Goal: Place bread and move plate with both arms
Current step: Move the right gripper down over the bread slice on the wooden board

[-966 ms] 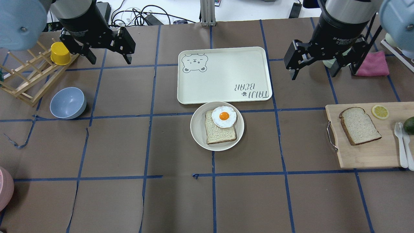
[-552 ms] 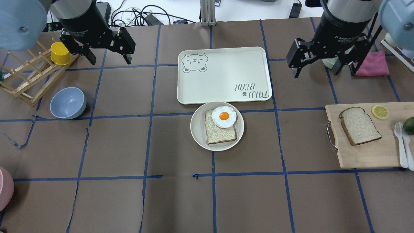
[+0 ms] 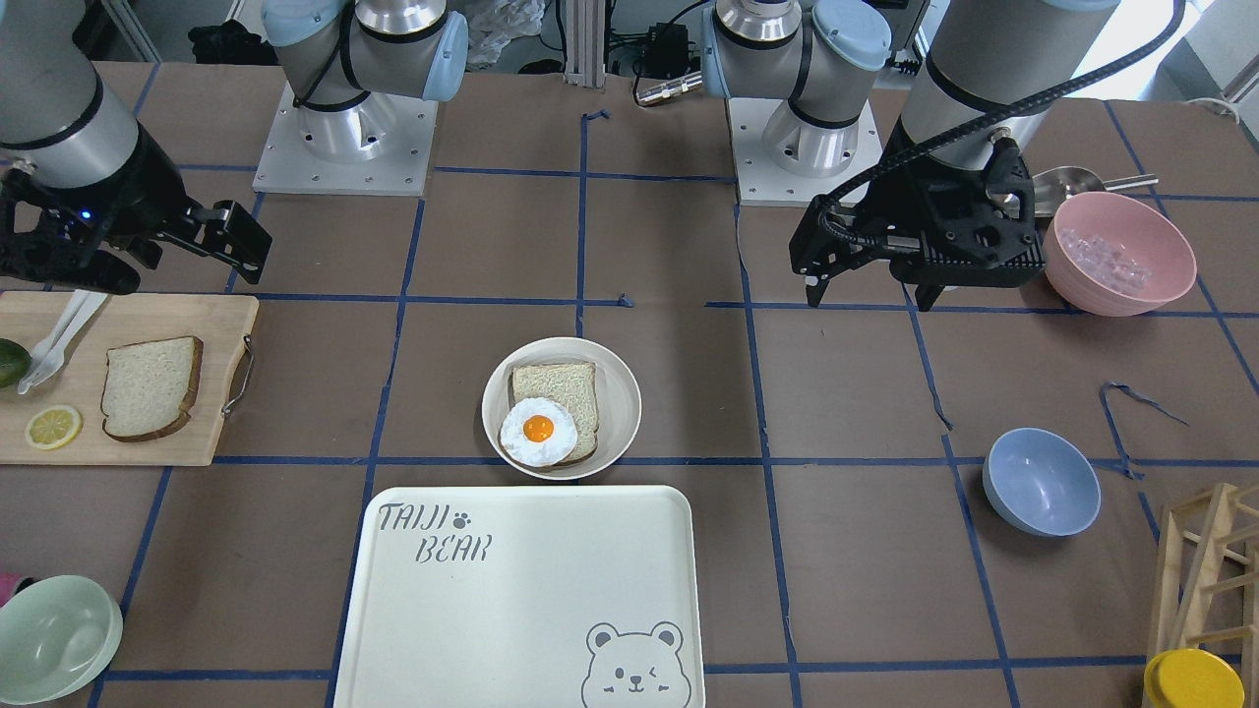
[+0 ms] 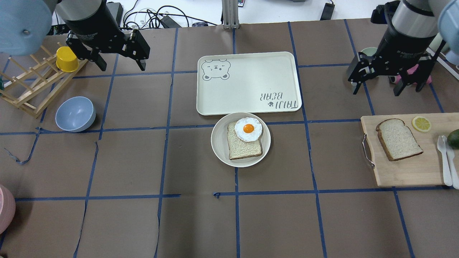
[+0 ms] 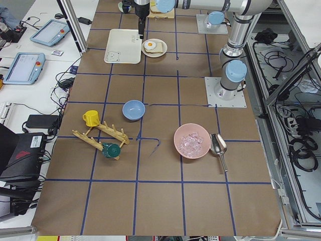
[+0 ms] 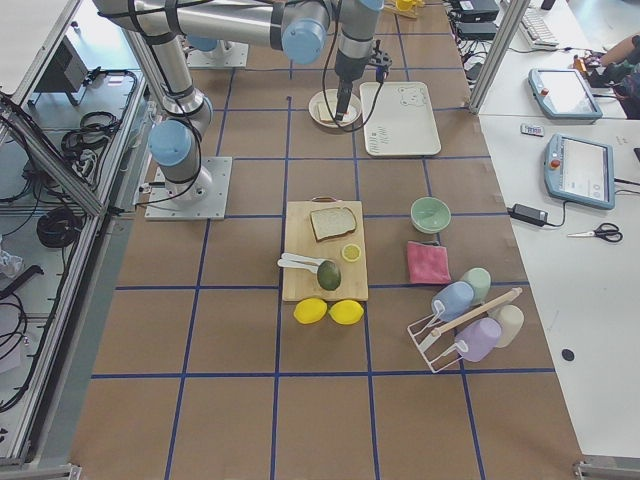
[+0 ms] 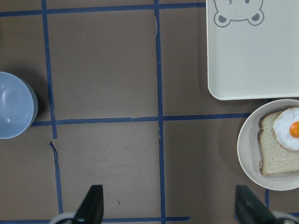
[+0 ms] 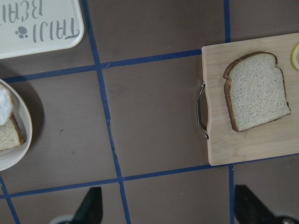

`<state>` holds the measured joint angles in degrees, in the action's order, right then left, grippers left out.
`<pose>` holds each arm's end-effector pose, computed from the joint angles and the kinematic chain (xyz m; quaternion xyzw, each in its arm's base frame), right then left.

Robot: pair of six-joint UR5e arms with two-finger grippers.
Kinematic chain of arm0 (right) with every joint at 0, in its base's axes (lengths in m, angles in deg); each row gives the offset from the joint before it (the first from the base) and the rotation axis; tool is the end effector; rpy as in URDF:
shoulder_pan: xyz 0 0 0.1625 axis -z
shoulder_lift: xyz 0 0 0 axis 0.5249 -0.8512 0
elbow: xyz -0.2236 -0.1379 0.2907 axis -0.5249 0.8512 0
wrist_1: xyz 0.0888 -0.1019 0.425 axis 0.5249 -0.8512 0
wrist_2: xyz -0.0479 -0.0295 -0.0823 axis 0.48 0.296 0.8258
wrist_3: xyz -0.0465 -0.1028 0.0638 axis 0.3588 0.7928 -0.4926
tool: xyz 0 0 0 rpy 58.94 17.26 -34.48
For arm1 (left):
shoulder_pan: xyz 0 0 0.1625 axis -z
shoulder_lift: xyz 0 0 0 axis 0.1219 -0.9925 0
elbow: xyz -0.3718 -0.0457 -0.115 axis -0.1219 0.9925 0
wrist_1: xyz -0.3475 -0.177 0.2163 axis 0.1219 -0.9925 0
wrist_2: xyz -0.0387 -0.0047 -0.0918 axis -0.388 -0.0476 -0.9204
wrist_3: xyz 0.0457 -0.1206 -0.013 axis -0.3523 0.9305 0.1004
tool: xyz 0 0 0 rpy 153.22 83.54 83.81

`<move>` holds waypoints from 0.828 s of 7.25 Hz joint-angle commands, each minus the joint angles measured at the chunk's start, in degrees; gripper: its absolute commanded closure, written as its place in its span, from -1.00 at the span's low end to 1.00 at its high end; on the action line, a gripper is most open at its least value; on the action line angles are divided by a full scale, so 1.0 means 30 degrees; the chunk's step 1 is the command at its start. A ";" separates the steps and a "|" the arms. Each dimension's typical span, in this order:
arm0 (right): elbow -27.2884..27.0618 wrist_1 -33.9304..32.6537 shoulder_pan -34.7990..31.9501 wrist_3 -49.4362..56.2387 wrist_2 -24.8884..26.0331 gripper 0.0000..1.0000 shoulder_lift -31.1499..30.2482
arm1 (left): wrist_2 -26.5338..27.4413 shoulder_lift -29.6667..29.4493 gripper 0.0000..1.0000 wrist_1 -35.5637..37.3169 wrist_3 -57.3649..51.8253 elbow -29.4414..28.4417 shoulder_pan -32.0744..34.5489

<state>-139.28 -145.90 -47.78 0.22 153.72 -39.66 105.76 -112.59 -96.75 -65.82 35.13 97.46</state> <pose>0.0300 -0.5312 0.3608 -0.0743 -0.9936 -0.0840 0.0157 -0.1359 -0.5673 0.4403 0.0130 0.9996 -0.0219 0.0078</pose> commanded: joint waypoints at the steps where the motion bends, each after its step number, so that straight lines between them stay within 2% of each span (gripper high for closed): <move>1: -0.2485 -0.3413 0.1307 0.0165 0.0401 -1.00 0.1141 | 0.0000 0.0026 -1.00 0.0002 0.0000 0.0014 -0.0037; 2: -0.3802 -0.6107 0.1750 0.0341 0.0810 -0.74 0.1844 | 0.0000 -0.0003 -1.00 0.0031 0.0029 0.0014 -0.0008; 3: -0.4802 -0.7642 0.1928 0.0314 0.1336 -0.52 0.2170 | -0.0029 0.0026 -1.00 0.0089 0.0000 0.0014 -0.0037; 5: -0.5076 -0.9934 0.1959 0.0313 0.1926 -0.11 0.3950 | -0.0029 -0.0003 -1.00 0.0148 0.0000 0.0014 -0.0037; 6: -0.5075 -1.0349 0.2104 0.0284 0.2653 -0.11 0.4366 | 0.0000 -0.0003 -1.00 0.0148 0.0000 0.0043 -0.0008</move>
<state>-154.25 -174.36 -41.88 1.14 159.64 -28.85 105.71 -112.57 -96.36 -65.82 35.22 97.42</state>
